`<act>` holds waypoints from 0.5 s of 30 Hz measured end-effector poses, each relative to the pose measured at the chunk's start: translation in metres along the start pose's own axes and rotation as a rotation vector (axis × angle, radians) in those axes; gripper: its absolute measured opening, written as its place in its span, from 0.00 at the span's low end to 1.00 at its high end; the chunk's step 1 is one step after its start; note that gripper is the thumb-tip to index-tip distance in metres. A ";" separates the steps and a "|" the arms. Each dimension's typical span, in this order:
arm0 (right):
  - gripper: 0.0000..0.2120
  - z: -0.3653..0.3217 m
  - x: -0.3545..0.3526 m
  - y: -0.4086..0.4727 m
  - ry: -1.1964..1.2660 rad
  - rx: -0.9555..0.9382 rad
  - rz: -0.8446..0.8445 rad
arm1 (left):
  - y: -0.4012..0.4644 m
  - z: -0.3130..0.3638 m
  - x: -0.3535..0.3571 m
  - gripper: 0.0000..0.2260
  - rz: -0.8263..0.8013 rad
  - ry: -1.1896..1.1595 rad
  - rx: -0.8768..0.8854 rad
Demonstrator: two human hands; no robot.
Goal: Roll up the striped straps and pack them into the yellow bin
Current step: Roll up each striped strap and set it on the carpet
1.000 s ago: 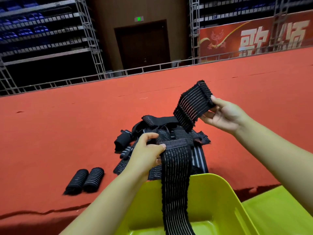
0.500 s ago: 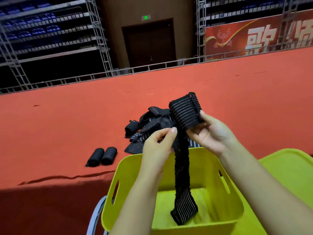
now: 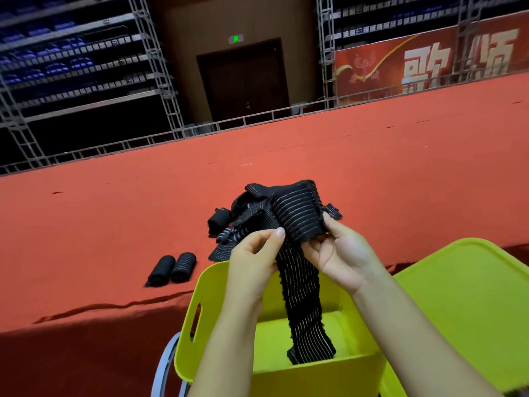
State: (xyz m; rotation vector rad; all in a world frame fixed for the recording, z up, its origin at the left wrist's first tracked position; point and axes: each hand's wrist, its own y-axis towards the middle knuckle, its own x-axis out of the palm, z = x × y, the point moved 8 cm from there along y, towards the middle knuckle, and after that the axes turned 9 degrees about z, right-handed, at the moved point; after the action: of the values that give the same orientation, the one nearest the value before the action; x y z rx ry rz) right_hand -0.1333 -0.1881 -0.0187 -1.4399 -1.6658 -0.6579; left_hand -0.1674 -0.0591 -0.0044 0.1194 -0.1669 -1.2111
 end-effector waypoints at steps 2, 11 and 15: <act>0.13 0.001 0.001 -0.002 0.010 0.010 -0.009 | 0.002 0.001 0.000 0.03 0.009 0.023 0.015; 0.10 -0.020 -0.014 -0.007 -0.064 -0.112 0.018 | 0.016 -0.006 -0.003 0.13 0.067 0.106 0.027; 0.08 -0.056 -0.045 -0.008 -0.146 -0.326 0.155 | 0.028 -0.012 -0.029 0.11 0.157 0.078 -0.014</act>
State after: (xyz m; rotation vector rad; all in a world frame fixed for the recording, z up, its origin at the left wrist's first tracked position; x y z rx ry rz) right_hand -0.1272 -0.2600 -0.0257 -1.8681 -1.5869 -0.7778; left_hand -0.1495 -0.0223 -0.0135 0.1384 -0.0978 -1.0489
